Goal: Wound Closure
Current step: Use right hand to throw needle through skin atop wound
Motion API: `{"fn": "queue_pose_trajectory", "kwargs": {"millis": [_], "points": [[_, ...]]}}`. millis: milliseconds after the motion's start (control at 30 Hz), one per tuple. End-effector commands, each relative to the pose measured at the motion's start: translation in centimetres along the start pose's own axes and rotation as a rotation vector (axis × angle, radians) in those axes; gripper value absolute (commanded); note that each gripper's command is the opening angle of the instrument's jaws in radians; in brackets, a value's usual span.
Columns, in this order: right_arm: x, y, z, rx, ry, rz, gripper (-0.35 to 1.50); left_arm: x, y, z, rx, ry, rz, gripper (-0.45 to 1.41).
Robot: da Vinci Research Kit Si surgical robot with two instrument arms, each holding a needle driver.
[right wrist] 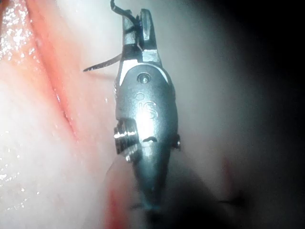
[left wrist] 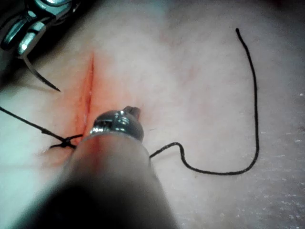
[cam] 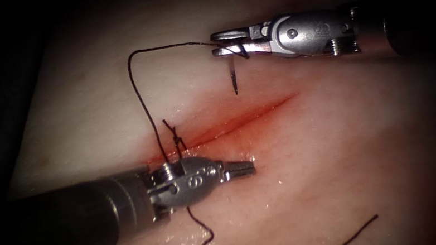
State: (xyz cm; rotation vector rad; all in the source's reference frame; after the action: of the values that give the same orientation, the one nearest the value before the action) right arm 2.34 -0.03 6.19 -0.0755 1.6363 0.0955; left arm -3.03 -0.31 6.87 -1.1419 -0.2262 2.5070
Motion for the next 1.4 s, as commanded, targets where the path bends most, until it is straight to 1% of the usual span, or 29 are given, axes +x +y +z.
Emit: {"fn": "queue_pose_trajectory", "kwargs": {"millis": [33, 133, 300, 367, 500, 533, 600, 633, 733, 767, 833, 933, 1033, 1133, 1200, 1267, 1400], "points": [[-0.06, 0.04, 0.07, 0.002, 0.001, -0.009, -0.35, 0.01, -0.03, 0.08, 0.0, 0.001, 0.003, -0.35], [-0.06, 0.04, 0.05, 0.004, 0.002, -0.014, -0.35, 0.02, -0.05, 0.07, -0.002, 0.001, 0.002, -0.33], [-0.07, -0.04, 0.03, 0.014, 0.0, -0.057, -0.35, 0.05, -0.06, 0.05, -0.005, 0.001, -0.007, -0.23], [-0.13, -0.16, 0.02, 0.017, 0.0, -0.076, -0.35, 0.09, -0.07, 0.02, -0.004, -0.003, -0.012, -0.16], [-0.2, -0.34, 0.0, 0.011, 0.003, -0.101, -0.35, 0.19, -0.14, -0.05, 0.022, 0.016, -0.027, -0.15], [-0.21, -0.43, -0.02, -0.007, 0.024, -0.125, -0.35, 0.23, -0.16, -0.09, 0.038, 0.029, -0.035, -0.15], [-0.21, -0.54, -0.05, -0.011, 0.034, -0.18, -0.35, 0.29, -0.19, -0.13, 0.051, 0.044, -0.044, -0.11], [-0.21, -0.67, -0.08, -0.019, 0.044, -0.222, -0.35, 0.34, -0.22, -0.17, 0.065, 0.051, -0.052, -0.1], [-0.16, -0.88, -0.14, -0.022, 0.048, -0.309, -0.35, 0.39, -0.25, -0.24, 0.078, 0.057, -0.062, -0.1], [-0.14, -0.96, -0.17, -0.019, 0.05, -0.33, -0.35, 0.4, -0.26, -0.26, 0.08, 0.053, -0.063, -0.13], [-0.1, -1.16, -0.2, -0.005, 0.025, -0.399, -0.35, 0.38, -0.26, -0.32, 0.089, 0.044, -0.064, -0.23], [-0.1, -1.29, -0.2, -0.012, 0.007, -0.427, -0.35, 0.35, -0.23, -0.33, 0.092, 0.044, -0.073, -0.32], [-0.15, -1.33, -0.21, -0.016, -0.001, -0.434, -0.35, 0.31, -0.17, -0.34, 0.095, 0.041, -0.086, -0.4], [-0.21, -1.29, -0.24, -0.024, -0.012, -0.437, -0.35, 0.26, -0.07, -0.34, 0.088, 0.019, -0.095, -0.45], [-0.26, -1.22, -0.3, -0.034, -0.028, -0.444, -0.35, 0.21, 0.04, -0.36, 0.079, -0.01, -0.094, -0.45], [-0.31, -1.19, -0.36, -0.039, -0.04, -0.424, -0.35, 0.19, 0.11, -0.37, 0.081, -0.02, -0.097, -0.45], [-0.45, -1.23, -0.39, -0.031, -0.053, -0.38, -0.35, 0.2, 0.12, -0.38, 0.081, -0.023, -0.098, -0.45]]}}
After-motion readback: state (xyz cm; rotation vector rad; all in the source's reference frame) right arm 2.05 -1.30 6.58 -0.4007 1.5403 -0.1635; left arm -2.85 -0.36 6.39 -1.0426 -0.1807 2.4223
